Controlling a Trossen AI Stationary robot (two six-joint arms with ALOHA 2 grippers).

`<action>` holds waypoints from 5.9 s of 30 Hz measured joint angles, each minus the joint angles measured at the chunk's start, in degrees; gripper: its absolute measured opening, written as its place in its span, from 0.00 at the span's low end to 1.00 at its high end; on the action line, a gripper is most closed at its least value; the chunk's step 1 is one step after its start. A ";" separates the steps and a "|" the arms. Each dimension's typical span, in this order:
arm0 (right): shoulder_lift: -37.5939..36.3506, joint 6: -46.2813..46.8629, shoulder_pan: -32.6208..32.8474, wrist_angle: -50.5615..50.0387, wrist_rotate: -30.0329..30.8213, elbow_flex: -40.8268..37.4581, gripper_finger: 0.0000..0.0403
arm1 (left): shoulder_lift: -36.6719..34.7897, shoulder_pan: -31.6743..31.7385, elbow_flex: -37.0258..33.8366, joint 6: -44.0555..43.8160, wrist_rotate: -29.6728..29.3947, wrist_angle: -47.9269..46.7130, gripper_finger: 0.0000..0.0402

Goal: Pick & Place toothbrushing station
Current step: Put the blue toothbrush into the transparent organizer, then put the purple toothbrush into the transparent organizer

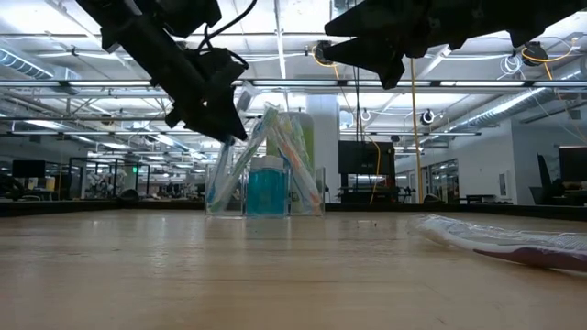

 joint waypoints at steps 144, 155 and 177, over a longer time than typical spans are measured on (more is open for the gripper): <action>14.02 58.23 13.67 -51.02 -18.25 24.33 0.42 | -14.82 -9.31 0.00 27.29 12.85 -3.23 0.44; 19.92 59.97 13.22 -61.30 -11.89 24.26 0.42 | -14.82 -9.16 0.00 27.03 12.89 -3.85 0.44; 23.50 60.20 10.95 -47.64 -11.57 20.33 0.40 | -14.82 -9.16 0.00 25.79 12.94 -3.90 0.44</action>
